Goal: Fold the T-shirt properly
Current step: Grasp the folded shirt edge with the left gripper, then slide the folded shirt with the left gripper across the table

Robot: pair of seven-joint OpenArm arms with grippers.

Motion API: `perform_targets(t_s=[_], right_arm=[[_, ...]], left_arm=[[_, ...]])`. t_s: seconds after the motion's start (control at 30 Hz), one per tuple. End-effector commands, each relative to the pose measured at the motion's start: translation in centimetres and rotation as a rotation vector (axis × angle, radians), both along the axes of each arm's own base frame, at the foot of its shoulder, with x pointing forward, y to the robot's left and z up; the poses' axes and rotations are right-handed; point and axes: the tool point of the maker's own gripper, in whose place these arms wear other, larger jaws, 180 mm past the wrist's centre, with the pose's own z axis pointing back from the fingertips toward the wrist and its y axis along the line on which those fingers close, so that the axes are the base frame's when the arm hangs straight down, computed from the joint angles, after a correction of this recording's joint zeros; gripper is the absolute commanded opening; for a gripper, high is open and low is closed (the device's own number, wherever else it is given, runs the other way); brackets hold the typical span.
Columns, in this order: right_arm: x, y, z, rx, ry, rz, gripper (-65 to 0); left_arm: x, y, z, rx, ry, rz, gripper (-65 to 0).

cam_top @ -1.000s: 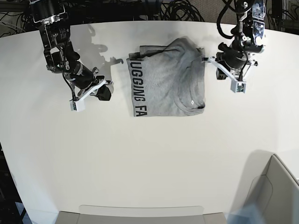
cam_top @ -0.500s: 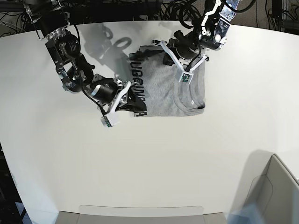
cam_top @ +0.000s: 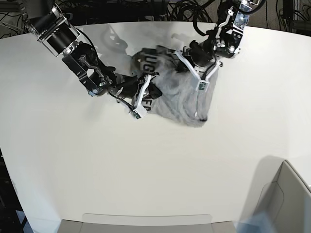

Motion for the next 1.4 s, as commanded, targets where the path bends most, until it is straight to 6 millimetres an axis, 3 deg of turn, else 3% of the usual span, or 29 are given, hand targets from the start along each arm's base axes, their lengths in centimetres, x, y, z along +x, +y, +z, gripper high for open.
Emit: perform_targets(t_s=[0.0,0.13,0.23,0.33,0.43,0.5,0.6,0.67,0.77,1.0,1.13,1.37], right_arm=[[-1.0,0.1,0.2,0.008,0.009,0.03,-65.0],[-4.4,0.3,-0.2,0.027,0.049,0.055,-65.0],[-6.7,1.0,-0.1,0.054,0.072,0.073,-65.0],[-7.3,1.5,0.3,0.043,0.028,0.091,-65.0],[-6.6,1.8,1.7,0.01,-0.051,0.059,-65.0],[-5.4,1.7,3.6,0.008,-0.149,0.005,-65.0],[-4.3,0.8,6.2,0.009,-0.273,-0.058,-65.0],[-3.4,-0.7,7.0,-0.011,-0.307,-0.123,-65.0],[-1.8,-4.1,6.8,-0.071,-0.309,-0.254,-65.0],[-0.6,-11.2,6.2,-0.139,-0.289,-0.472,-65.0],[-1.6,-13.3,5.5,-0.158,-0.269,-0.5,-65.0],[-3.4,-15.2,5.1,-0.133,-0.247,-0.513,-65.0]], left_arm=[[1.5,3.4,-0.1,0.112,-0.019,0.037,-65.0],[5.1,6.7,0.0,0.187,-0.045,0.064,-65.0],[8.1,7.8,0.6,0.207,-0.071,0.089,-65.0],[10.5,8.4,1.5,0.215,-0.102,0.105,-65.0],[11.5,8.1,3.0,0.202,-0.146,0.108,-65.0],[12.4,8.9,4.9,0.189,-0.202,0.148,-65.0],[11.8,9.8,7.2,0.14,-0.267,0.237,-65.0],[11.4,9.8,9.4,0.101,-0.333,0.281,-65.0],[9.8,7.3,10.8,0.035,-0.371,0.279,-65.0],[7.3,-0.8,9.7,-0.117,-0.431,0.214,-65.0],[7.4,-0.6,9.0,-0.041,-0.514,0.282,-65.0],[6.2,-0.2,2.4,0.081,-0.469,0.276,-65.0]])
